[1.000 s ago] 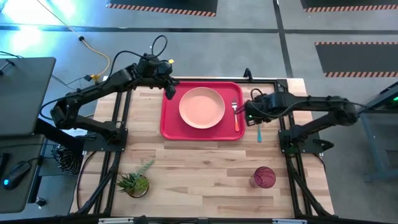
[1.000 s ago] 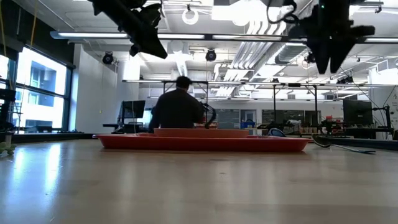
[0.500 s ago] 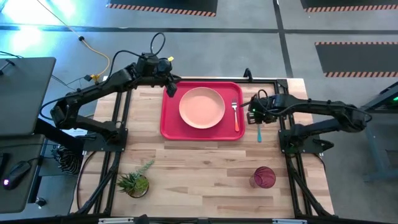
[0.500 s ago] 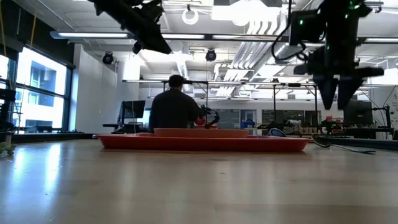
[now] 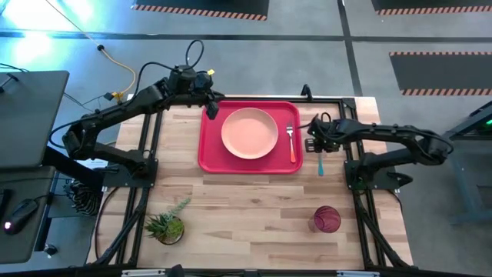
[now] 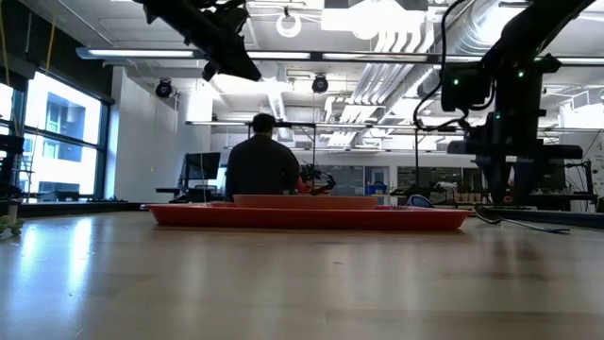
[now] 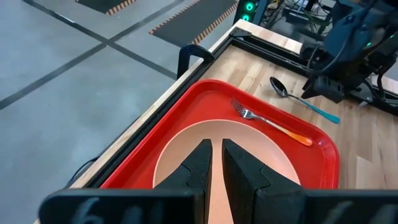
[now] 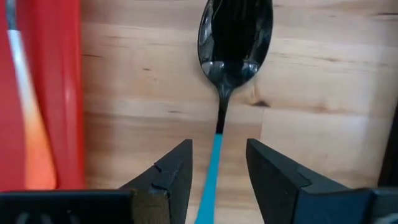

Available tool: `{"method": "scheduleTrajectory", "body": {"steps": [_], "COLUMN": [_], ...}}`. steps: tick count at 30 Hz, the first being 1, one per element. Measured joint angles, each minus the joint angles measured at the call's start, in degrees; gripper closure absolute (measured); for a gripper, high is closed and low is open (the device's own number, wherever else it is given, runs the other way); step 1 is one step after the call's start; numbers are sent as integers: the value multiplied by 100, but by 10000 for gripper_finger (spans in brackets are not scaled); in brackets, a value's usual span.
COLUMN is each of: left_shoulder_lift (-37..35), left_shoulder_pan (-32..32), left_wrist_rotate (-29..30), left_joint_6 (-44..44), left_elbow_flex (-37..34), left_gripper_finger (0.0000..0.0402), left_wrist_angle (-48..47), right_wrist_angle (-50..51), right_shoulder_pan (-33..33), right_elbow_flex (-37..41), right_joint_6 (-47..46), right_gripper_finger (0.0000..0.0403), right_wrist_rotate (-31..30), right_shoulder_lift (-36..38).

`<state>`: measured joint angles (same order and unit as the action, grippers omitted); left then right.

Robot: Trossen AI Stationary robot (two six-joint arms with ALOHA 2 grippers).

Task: Pick and place plate/cup/fork/spoon on tray
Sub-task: Put the blue spoon on the red serving tray to the right of the light orange plate

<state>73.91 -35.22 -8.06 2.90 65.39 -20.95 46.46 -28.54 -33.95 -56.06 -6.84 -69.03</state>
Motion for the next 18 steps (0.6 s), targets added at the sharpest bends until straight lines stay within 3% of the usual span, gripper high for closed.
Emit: {"method": "scheduleTrajectory", "body": {"steps": [10, 18], "left_shoulder_lift": [0, 0], "left_shoulder_pan": [0, 0], "left_wrist_rotate": [40, 37], "left_joint_6": [1, -3], "left_elbow_flex": [0, 0], "left_gripper_finger": [373, 373], "left_wrist_angle": [120, 118], "right_wrist_angle": [-330, -481], "right_shoulder_pan": [-259, -260], "right_elbow_flex": [-2, -26], "right_joint_6": [405, 361], "right_gripper_finger": [268, 355], "right_wrist_rotate": [118, 200], "right_shoulder_lift": [-955, -1111]}}
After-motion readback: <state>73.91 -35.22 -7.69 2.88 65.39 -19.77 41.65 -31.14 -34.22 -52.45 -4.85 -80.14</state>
